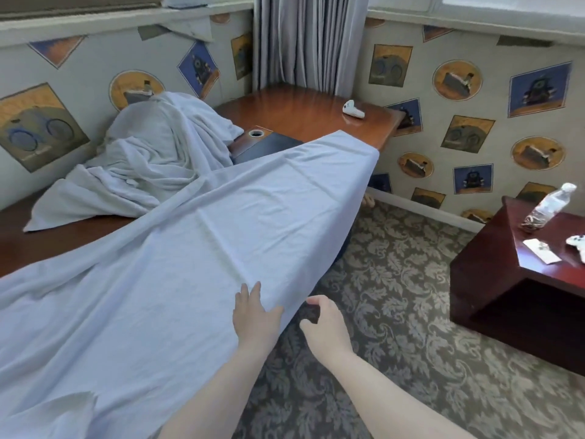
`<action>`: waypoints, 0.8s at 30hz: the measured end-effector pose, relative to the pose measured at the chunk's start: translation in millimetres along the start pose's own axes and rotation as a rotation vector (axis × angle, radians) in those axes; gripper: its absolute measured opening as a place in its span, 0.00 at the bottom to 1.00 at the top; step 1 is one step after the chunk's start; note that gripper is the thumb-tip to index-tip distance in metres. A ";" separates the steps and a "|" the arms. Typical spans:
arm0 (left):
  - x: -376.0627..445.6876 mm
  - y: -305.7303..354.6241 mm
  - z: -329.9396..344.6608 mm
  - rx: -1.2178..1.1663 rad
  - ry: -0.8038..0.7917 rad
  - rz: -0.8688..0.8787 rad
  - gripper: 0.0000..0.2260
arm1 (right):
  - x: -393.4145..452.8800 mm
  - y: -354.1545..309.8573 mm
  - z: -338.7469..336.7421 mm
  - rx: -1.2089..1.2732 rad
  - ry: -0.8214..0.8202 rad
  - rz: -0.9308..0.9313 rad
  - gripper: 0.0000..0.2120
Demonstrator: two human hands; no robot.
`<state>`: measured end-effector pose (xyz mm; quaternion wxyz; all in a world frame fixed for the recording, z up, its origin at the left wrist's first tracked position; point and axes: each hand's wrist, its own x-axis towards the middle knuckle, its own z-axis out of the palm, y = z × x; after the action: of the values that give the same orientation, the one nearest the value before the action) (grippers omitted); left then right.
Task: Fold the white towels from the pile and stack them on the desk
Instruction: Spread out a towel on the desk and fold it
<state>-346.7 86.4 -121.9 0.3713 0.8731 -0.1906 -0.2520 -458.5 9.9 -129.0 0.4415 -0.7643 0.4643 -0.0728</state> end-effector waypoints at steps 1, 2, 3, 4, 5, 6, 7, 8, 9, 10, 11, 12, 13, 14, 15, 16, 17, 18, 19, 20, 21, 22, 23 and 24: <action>10.1 6.4 3.7 0.007 0.012 -0.009 0.30 | 13.5 -0.1 -3.3 0.024 -0.012 -0.010 0.20; 21.7 13.4 7.5 0.009 0.022 -0.018 0.29 | 27.9 -0.4 -6.3 0.046 -0.024 -0.019 0.20; 33.9 20.9 12.1 0.009 0.030 -0.030 0.29 | 42.4 -0.4 -9.6 0.065 -0.040 -0.023 0.20; 47.9 29.4 18.0 0.008 0.039 -0.041 0.29 | 58.3 0.4 -13.7 0.081 -0.057 -0.024 0.20; 62.8 39.0 25.3 0.004 0.045 -0.050 0.29 | 74.9 1.5 -19.3 0.091 -0.073 -0.025 0.20; 77.6 49.2 33.4 -0.005 0.046 -0.057 0.29 | 92.1 2.7 -26.4 0.097 -0.085 -0.027 0.20; 93.4 60.3 43.1 -0.021 0.042 -0.057 0.29 | 110.7 4.6 -35.7 0.098 -0.086 -0.031 0.20; 111.0 73.1 54.1 -0.039 0.030 -0.048 0.29 | 131.8 6.8 -47.8 0.095 -0.077 -0.034 0.20; 129.9 87.8 65.2 -0.053 0.011 -0.038 0.29 | 154.4 7.8 -62.0 0.094 -0.055 -0.030 0.19; 149.2 104.3 75.7 -0.062 -0.011 -0.030 0.29 | 176.9 7.8 -78.2 0.097 -0.023 -0.015 0.18; 167.7 121.0 86.0 -0.064 -0.032 -0.021 0.29 | 198.2 7.6 -95.2 0.108 0.012 0.007 0.18; 185.6 137.4 95.3 -0.058 -0.046 -0.006 0.29 | 218.2 8.1 -111.8 0.123 0.048 0.027 0.17; 203.5 154.2 103.3 -0.043 -0.054 0.011 0.30 | 237.1 8.6 -127.4 0.134 0.083 0.041 0.17; 219.8 170.1 110.3 -0.030 -0.059 0.018 0.30 | 253.0 9.7 -141.1 0.134 0.109 0.050 0.16; 233.6 183.3 116.9 -0.025 -0.064 0.010 0.30 | 266.4 11.7 -152.3 0.135 0.123 0.053 0.16; 245.9 193.6 123.9 -0.027 -0.064 -0.004 0.30 | 279.0 15.2 -161.0 0.139 0.125 0.052 0.15; 258.1 202.1 131.8 -0.027 -0.064 -0.018 0.30 | 291.9 18.9 -168.0 0.140 0.116 0.054 0.14; 270.8 209.3 140.1 -0.022 -0.064 -0.034 0.30 | 306.0 22.4 -173.9 0.131 0.102 0.060 0.14; 284.8 216.0 148.8 -0.013 -0.061 -0.053 0.30 | 322.2 25.1 -179.7 0.110 0.091 0.064 0.15; 299.8 222.8 156.8 0.002 -0.051 -0.070 0.30 | 341.0 27.7 -185.8 0.086 0.082 0.057 0.16; 315.9 229.6 163.6 0.019 -0.034 -0.086 0.30 | 363.1 29.7 -192.3 0.064 0.071 0.043 0.18; 332.4 235.8 169.2 0.034 -0.013 -0.106 0.30 | 386.7 30.5 -199.3 0.042 0.051 0.030 0.20; 347.2 240.5 172.8 0.044 0.011 -0.133 0.30 | 409.1 29.6 -206.7 0.018 0.013 0.017 0.22; 360.5 243.4 174.5 0.046 0.047 -0.165 0.29 | 430.6 28.5 -213.7 -0.006 -0.041 -0.004 0.23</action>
<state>-195.1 -356.0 -152.6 0.3336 0.8997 -0.1152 -0.2567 -347.9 -458.2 -150.6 0.4486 -0.7678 0.4539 -0.0565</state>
